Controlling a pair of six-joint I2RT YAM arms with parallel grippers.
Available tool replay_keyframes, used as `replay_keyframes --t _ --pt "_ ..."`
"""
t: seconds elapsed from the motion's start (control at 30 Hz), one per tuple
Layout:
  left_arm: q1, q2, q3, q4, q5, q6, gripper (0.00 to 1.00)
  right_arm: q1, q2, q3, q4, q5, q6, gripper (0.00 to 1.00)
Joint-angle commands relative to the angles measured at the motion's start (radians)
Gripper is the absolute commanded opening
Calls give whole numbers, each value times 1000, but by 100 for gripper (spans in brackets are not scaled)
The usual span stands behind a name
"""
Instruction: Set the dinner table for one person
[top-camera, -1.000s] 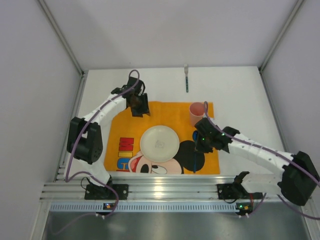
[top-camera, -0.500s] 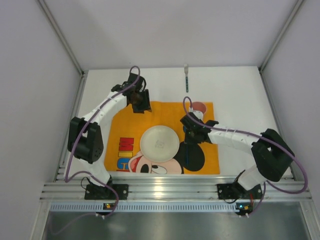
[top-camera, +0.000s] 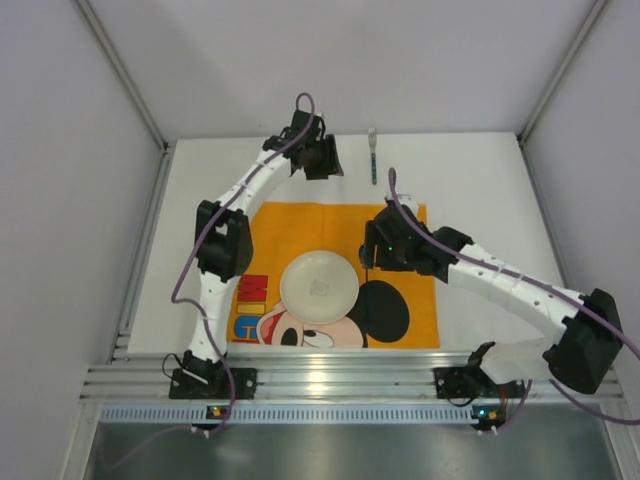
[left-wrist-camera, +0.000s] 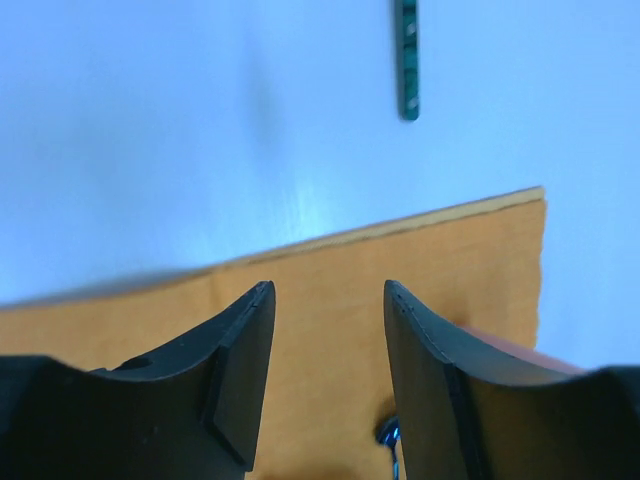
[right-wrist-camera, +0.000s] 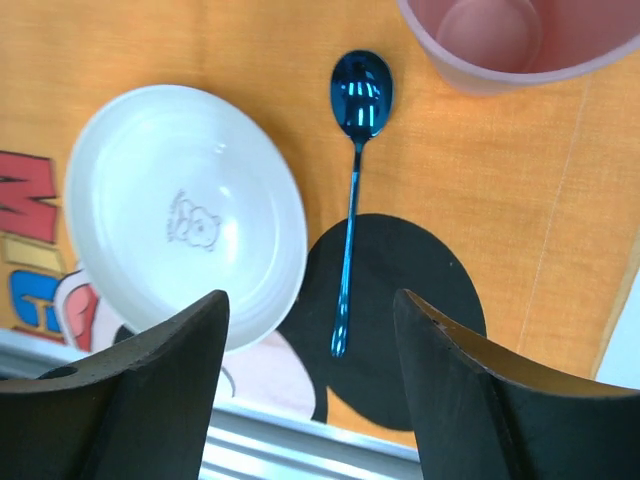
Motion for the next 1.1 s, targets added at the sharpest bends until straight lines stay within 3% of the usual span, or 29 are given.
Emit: replay_keyframes --t 0.0,0.17,0.37,0.53,0.83,1.07 --pt "-9 116 141 133 100 -39 53 24 -99 88 -136 28 -23 67" --pt "-50 253 193 468 113 -129 60 26 -210 174 -312 56 -17 67" --pt "-102 492 420 726 116 -220 72 27 -245 182 -431 74 -24 67" --pt "-133 564 442 723 -50 -208 79 5 -208 218 -460 91 -87 67" --pt "-145 589 439 869 10 -238 79 -138 -216 136 -383 -24 -189 66" --pt "-150 546 417 771 -305 -143 80 -245 -228 85 -348 -105 -236 65"
